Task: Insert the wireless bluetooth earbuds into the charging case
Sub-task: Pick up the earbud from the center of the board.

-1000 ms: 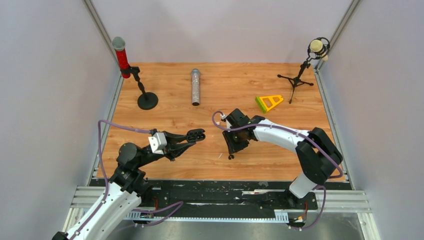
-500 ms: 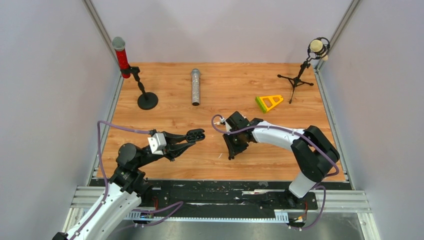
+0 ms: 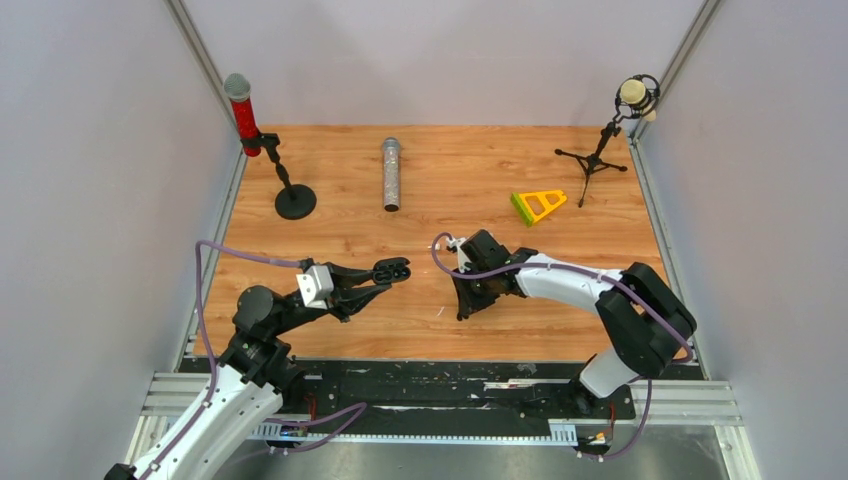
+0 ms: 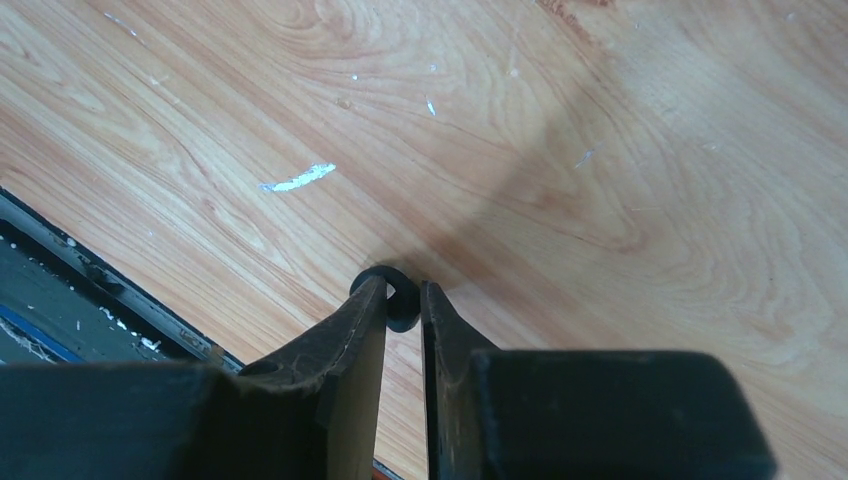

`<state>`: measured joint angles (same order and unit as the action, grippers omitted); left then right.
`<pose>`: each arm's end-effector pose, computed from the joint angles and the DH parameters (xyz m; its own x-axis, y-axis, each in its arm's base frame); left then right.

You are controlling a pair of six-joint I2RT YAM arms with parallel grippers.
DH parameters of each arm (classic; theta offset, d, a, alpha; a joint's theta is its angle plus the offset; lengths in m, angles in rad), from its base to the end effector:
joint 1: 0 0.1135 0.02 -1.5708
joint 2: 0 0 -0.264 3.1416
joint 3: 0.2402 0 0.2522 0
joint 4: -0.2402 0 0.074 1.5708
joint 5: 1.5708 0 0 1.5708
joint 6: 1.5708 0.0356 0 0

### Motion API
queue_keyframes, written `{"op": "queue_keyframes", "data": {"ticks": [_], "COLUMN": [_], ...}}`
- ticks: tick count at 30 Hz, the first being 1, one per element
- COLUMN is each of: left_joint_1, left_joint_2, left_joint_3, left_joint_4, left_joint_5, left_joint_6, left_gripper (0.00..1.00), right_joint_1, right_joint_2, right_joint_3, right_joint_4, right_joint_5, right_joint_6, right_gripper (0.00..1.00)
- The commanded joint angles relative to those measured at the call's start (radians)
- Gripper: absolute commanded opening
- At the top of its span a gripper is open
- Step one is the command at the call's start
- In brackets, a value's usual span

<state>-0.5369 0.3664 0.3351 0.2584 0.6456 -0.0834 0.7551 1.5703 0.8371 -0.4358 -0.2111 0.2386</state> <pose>0.0922 -0.0798 0.2834 0.1168 -0.1470 -0.9822 0.9252 0.3756 0.0538 0.2021 0.2005 0.1580 -0.8237 -0.4579 -0.3344 -0.5507 0.7864 0.2798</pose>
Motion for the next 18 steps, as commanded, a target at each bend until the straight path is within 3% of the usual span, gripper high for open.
{"op": "queue_keyframes", "data": {"ticks": [1, 18], "left_joint_1": [0.003, 0.003], "left_joint_2": [0.006, 0.002], "left_joint_3": [0.030, 0.027], "left_joint_4": [0.038, 0.042], "left_joint_5": [0.001, 0.013], "left_joint_6": [0.005, 0.002], "left_gripper": [0.00, 0.00], "right_joint_1": [0.016, 0.038], "right_joint_2": [-0.019, -0.021], "right_joint_3": [-0.053, -0.087], "right_joint_4": [-0.012, 0.016], "right_joint_5": [-0.032, -0.057], "right_joint_6": [0.035, 0.096], "right_gripper": [0.19, 0.20]}}
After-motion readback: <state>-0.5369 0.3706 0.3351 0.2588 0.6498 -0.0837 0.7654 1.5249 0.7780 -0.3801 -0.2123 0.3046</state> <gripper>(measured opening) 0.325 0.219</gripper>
